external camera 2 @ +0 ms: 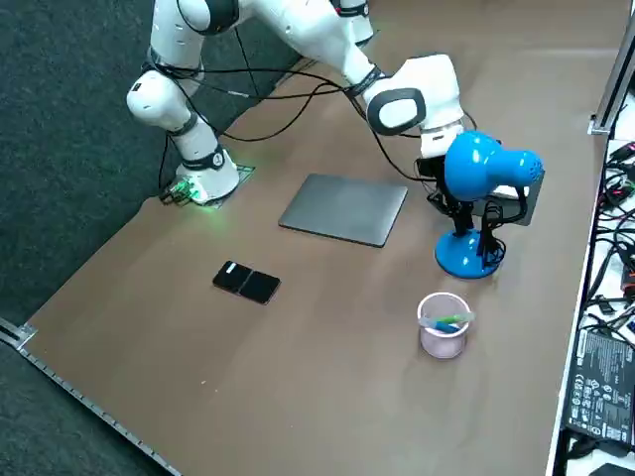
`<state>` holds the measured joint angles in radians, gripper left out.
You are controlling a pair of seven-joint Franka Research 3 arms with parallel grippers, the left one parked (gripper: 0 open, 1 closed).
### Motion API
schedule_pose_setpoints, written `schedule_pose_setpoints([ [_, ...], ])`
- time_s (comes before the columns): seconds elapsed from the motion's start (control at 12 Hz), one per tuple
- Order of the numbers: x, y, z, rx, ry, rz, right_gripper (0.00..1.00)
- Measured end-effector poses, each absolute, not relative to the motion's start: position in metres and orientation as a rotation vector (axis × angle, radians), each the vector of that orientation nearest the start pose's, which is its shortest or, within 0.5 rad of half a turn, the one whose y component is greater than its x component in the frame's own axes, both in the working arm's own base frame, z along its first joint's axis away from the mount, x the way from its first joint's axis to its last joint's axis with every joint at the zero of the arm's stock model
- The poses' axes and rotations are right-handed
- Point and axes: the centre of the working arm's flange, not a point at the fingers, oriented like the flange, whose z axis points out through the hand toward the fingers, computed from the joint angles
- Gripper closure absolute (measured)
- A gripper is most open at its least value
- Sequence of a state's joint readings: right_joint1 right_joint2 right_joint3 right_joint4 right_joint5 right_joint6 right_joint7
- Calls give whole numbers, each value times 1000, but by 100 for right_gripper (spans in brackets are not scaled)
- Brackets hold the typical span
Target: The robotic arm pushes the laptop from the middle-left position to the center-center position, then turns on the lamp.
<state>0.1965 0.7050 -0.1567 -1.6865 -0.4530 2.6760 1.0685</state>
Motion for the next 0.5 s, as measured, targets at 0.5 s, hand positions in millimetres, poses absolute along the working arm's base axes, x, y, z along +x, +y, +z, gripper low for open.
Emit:
schedule_pose_setpoints([
  [0.5,703,55,217,-3064,939,-708,99],
])
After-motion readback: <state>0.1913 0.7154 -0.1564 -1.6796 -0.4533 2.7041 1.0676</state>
